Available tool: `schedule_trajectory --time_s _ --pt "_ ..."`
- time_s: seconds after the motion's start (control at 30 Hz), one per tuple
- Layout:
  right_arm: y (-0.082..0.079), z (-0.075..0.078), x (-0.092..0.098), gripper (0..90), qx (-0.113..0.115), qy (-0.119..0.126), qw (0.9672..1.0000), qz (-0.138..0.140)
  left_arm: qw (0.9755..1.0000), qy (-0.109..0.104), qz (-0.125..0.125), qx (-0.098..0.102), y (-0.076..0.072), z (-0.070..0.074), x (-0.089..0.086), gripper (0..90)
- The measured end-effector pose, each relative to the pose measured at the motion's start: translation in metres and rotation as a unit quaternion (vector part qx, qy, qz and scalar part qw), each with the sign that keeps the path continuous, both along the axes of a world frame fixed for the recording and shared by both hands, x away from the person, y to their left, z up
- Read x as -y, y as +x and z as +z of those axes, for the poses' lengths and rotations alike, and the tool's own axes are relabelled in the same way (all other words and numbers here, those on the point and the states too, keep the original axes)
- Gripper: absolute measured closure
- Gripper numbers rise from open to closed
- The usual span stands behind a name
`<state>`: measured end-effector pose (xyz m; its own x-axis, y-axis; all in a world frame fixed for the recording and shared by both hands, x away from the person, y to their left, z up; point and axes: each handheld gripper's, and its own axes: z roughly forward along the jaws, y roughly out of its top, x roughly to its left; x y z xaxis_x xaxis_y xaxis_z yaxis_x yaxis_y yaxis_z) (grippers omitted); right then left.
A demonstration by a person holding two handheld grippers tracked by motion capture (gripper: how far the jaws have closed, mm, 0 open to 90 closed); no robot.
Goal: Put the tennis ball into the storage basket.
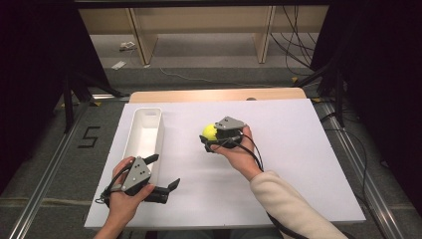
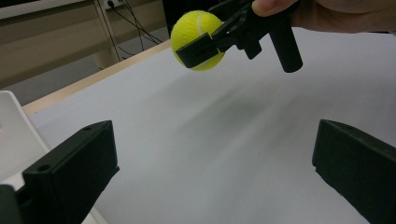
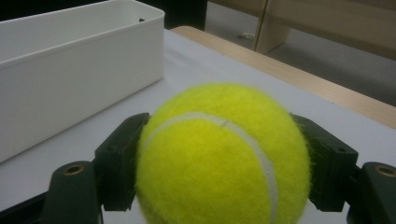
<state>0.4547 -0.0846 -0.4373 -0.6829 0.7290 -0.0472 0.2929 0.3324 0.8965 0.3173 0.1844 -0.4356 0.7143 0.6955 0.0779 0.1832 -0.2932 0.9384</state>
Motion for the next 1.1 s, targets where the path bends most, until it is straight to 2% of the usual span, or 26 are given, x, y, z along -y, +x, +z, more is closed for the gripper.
schedule_trajectory --time_s 0.47,1.1 --pt "0.0 0.003 -0.001 26.9 -0.001 0.004 1.0 0.002 1.0 0.001 -0.002 0.001 0.0 0.0 0.001 0.0" --pt "-0.002 0.003 -0.012 26.9 -0.007 0.008 0.9999 0.01 1.0 0.002 -0.003 0.002 -0.001 0.0 0.002 0.0"
